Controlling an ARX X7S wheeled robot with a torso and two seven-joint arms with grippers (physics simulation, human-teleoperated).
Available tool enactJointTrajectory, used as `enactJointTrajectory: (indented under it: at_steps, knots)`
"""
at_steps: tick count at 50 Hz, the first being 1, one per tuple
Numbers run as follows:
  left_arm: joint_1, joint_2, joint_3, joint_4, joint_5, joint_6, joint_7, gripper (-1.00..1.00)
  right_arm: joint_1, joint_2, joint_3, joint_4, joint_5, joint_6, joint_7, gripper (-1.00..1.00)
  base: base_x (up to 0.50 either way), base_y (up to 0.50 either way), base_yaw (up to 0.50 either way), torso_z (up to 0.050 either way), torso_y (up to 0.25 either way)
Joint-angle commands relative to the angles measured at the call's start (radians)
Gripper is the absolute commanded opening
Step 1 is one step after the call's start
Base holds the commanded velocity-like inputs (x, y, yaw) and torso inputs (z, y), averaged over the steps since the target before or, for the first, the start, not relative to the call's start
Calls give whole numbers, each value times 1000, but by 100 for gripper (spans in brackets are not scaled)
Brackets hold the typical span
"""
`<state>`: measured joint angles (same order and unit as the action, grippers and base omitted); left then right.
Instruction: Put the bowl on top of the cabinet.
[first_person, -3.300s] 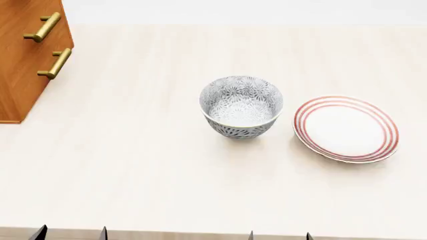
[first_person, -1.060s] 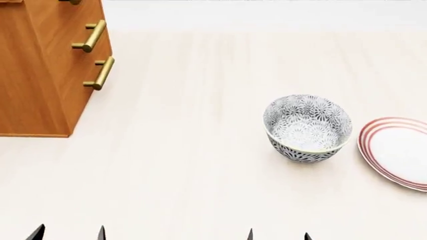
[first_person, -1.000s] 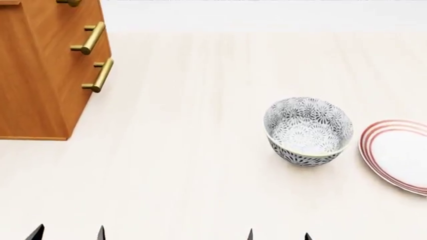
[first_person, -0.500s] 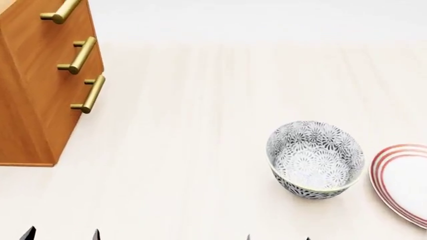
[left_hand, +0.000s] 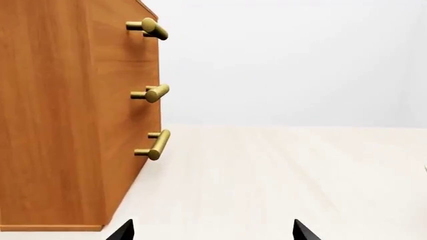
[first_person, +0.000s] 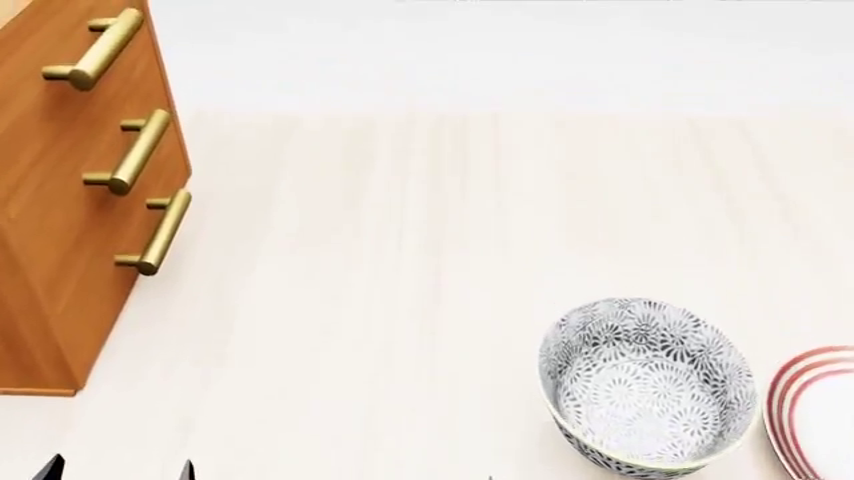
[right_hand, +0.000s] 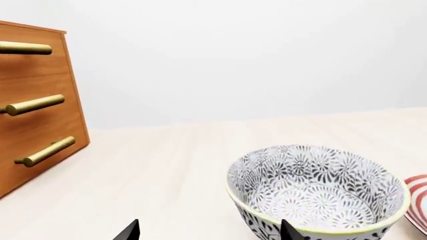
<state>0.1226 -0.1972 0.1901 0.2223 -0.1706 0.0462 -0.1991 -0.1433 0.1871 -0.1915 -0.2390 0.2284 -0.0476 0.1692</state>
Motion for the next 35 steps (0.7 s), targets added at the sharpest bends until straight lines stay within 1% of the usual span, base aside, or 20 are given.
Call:
enactJointTrajectory:
  at_steps: [1,18,28,35]
  knots:
    - [1,-6,5,2,-4,3,-6,100,-4,7,-8,-4,3,-6,5,100,242,0,0,0,0]
    - [-1,-14,14,-1,-8,7,-15,100,-1,15,-19,-2,7,-8,14,100,236,0,0,0,0]
    - [3,-23,21,8,-13,9,-26,100,-10,19,-29,-7,-8,-22,26,100,4,0,0,0,0]
    - [1,-29,27,8,-18,10,-32,100,-8,20,-30,-5,-5,-25,32,100,171,0,0,0,0]
